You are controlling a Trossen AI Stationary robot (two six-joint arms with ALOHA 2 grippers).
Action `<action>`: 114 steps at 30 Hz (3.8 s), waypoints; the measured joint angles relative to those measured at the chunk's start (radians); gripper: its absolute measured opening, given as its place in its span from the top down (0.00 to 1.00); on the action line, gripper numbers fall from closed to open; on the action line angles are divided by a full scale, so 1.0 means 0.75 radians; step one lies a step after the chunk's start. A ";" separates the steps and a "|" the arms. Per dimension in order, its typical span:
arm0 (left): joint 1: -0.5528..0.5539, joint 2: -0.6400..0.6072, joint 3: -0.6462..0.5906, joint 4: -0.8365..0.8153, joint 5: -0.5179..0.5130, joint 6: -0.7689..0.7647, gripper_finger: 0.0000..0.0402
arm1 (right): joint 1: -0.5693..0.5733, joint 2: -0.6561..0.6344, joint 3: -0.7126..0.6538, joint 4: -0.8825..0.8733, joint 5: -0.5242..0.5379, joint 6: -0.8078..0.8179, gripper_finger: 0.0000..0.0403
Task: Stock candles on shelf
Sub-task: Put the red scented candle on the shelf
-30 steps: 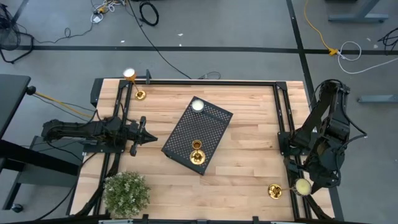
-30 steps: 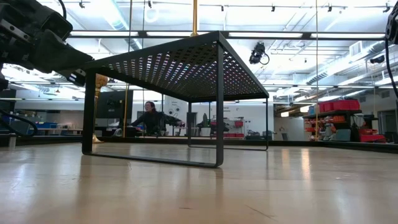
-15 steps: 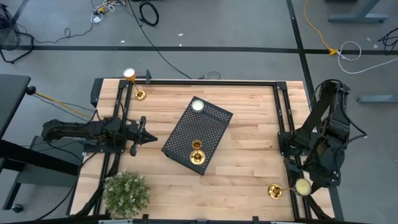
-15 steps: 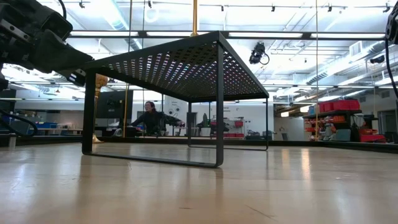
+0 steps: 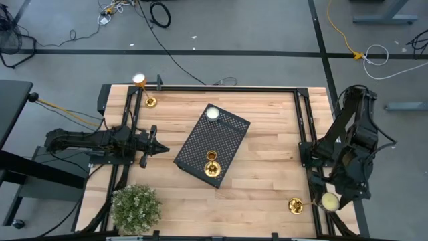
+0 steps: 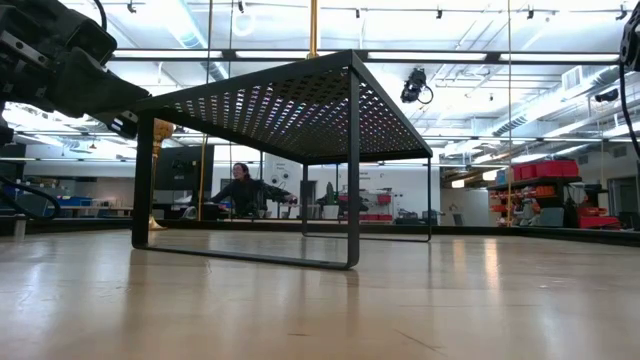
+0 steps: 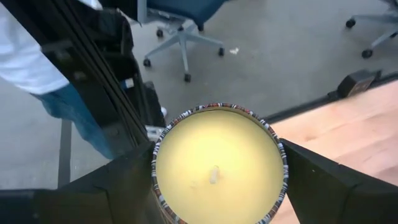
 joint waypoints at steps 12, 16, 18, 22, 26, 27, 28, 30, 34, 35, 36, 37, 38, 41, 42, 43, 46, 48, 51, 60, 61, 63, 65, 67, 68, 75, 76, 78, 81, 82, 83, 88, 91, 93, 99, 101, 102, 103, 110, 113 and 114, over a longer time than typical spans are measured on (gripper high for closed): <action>0.001 0.000 0.000 0.000 0.000 0.000 0.97 | -0.005 0.016 0.135 0.005 0.015 -0.001 0.22; 0.000 0.000 0.000 0.000 0.000 0.000 0.97 | -0.031 0.049 0.183 -0.001 0.034 -0.001 0.22; 0.000 0.000 0.000 0.000 0.000 0.000 0.97 | -0.048 0.067 0.205 0.000 0.034 -0.001 0.22; 0.000 0.000 0.000 0.000 0.000 0.000 0.96 | -0.093 0.098 0.245 -0.002 0.035 -0.001 0.22; 0.000 0.000 0.000 0.000 0.000 0.000 0.96 | -0.166 0.124 0.270 0.000 0.036 -0.008 0.22; 0.001 0.000 0.000 0.000 0.000 0.000 0.97 | -0.186 0.129 0.273 -0.001 0.037 -0.011 0.22; 0.000 0.000 0.000 0.000 0.000 0.000 0.96 | -0.206 0.133 0.277 -0.001 0.037 -0.011 0.22; 0.000 0.000 0.000 0.000 0.000 0.000 0.97 | -0.245 0.141 0.280 0.001 0.037 -0.011 0.22; 0.000 0.000 0.000 0.000 0.000 0.000 0.97 | -0.325 0.162 0.280 0.001 0.036 -0.011 0.22; 0.000 0.000 0.000 0.000 0.000 0.000 0.97 | -0.348 0.167 0.280 0.001 0.037 -0.011 0.22; 0.000 0.000 0.000 0.000 0.000 0.000 0.96 | -0.371 0.172 0.280 0.001 0.036 -0.006 0.22; 0.000 0.000 0.000 0.000 0.000 0.000 0.97 | -0.395 0.178 0.280 0.001 0.037 0.007 0.22; 0.000 0.000 0.000 0.000 -0.001 0.000 0.97 | -0.419 0.185 0.280 0.001 0.037 0.023 0.22; 0.000 0.000 0.000 0.000 0.000 0.000 0.97 | -0.490 0.208 0.280 0.001 0.041 0.046 0.22; 0.001 0.000 0.000 0.000 0.000 0.000 0.96 | -0.513 0.216 0.280 0.002 0.054 0.046 0.22; 0.000 0.000 0.000 0.000 0.000 0.000 0.96 | -0.535 0.224 0.280 0.002 0.075 0.047 0.22; 0.000 0.000 0.000 0.000 0.000 0.000 0.96 | -0.602 0.247 0.280 0.002 0.150 0.048 0.22; 0.000 0.000 0.000 0.000 0.000 0.000 0.96 | -0.647 0.267 0.280 0.002 0.203 0.049 0.22; 0.000 0.000 0.000 0.000 0.000 0.000 0.96 | -0.716 0.300 0.280 0.002 0.292 0.076 0.22; 0.000 0.000 0.000 0.000 0.000 0.000 0.97 | -0.942 0.392 0.280 0.003 0.395 0.161 0.22; 0.000 0.000 0.000 0.000 0.000 0.000 0.96 | -0.971 0.400 0.280 0.003 0.394 0.167 0.22; 0.000 0.000 0.000 0.000 0.000 0.000 0.97 | -1.027 0.418 0.280 0.006 0.396 0.175 0.22; 0.000 0.000 0.000 0.000 0.000 0.000 0.96 | -1.083 0.438 0.280 0.022 0.396 0.170 0.22; 0.000 0.000 0.000 0.000 0.000 0.000 0.97 | -1.139 0.460 0.280 0.044 0.396 0.166 0.22; 0.001 0.000 0.000 0.000 0.000 0.000 0.96 | -1.166 0.472 0.280 0.056 0.396 0.165 0.22; 0.000 0.000 0.000 0.000 -0.001 0.000 0.97 | -1.327 0.543 0.279 0.088 0.393 0.165 0.22; 0.000 0.000 0.000 0.000 0.000 0.000 0.96 | -1.345 0.555 0.279 0.089 0.387 0.165 0.22; 0.000 0.000 0.000 0.000 0.000 0.000 0.97 | -1.377 0.577 0.279 0.092 0.384 0.160 0.22; 0.000 0.000 0.000 0.000 0.000 0.000 0.97 | -1.423 0.607 0.279 0.091 0.382 0.106 0.22; 0.000 0.000 0.000 0.000 0.000 0.000 0.97 | -1.436 0.617 0.279 0.092 0.382 0.096 0.22; 0.000 0.000 0.000 0.000 0.000 0.000 0.96 | -1.448 0.628 0.279 0.094 0.382 0.083 0.22; 0.000 0.000 0.000 0.000 0.000 0.000 0.96 | -1.506 0.697 0.279 0.140 0.385 0.051 0.22; 0.000 0.000 0.000 0.000 0.000 0.000 0.96 | -1.539 0.740 0.278 0.189 0.385 0.051 0.22; 0.000 0.000 0.000 0.000 0.000 0.000 0.97 | -1.559 0.765 0.278 0.217 0.385 0.051 0.22; 0.000 0.000 0.000 0.000 0.000 0.000 0.96 | -1.624 0.841 0.278 0.274 0.385 0.078 0.22; 0.000 0.000 0.000 0.000 0.000 0.000 0.96 | -1.643 0.868 0.278 0.275 0.385 0.103 0.22; 0.000 0.000 0.000 0.000 0.000 0.000 0.96 | -1.651 0.880 0.278 0.278 0.385 0.107 0.22; 0.000 0.000 0.000 0.000 0.000 0.000 0.97 | -1.657 0.893 0.278 0.281 0.386 0.108 0.22; 0.000 0.000 0.000 0.000 0.000 0.000 0.96 | -1.690 0.975 0.322 0.289 0.385 0.116 0.22; 0.000 0.000 0.000 0.000 0.000 0.000 0.96 | -1.703 1.015 0.380 0.293 0.386 0.116 0.22; 0.000 0.000 0.000 0.000 0.000 0.000 0.97 | -1.707 1.031 0.399 0.296 0.386 0.116 0.22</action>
